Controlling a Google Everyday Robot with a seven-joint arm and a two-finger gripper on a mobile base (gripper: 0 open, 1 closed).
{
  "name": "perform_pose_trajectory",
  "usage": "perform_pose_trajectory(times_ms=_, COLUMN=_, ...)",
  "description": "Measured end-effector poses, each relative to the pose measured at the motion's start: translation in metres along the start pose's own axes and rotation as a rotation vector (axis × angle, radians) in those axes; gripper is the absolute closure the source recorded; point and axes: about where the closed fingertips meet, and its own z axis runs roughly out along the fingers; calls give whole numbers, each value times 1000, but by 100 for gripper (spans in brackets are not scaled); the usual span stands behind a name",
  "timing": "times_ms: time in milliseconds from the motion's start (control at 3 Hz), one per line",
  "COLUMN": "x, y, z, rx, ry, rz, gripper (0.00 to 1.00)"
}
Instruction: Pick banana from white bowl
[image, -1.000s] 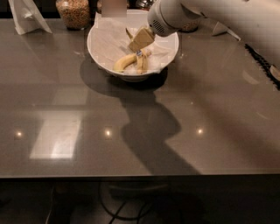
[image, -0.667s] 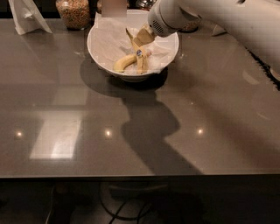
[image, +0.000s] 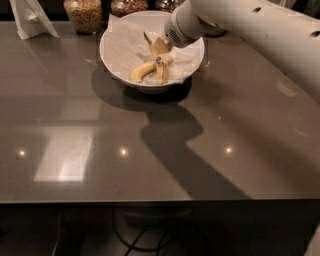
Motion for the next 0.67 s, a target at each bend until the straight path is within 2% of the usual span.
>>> perform_pose_trajectory(times_ms=333, x=5, y=5, z=21, rx=-40, ry=8, rz=31, gripper=56)
perform_pose_trajectory(times_ms=667, x=10, y=8, z=35, rx=-66, ry=16, rz=62, gripper=50)
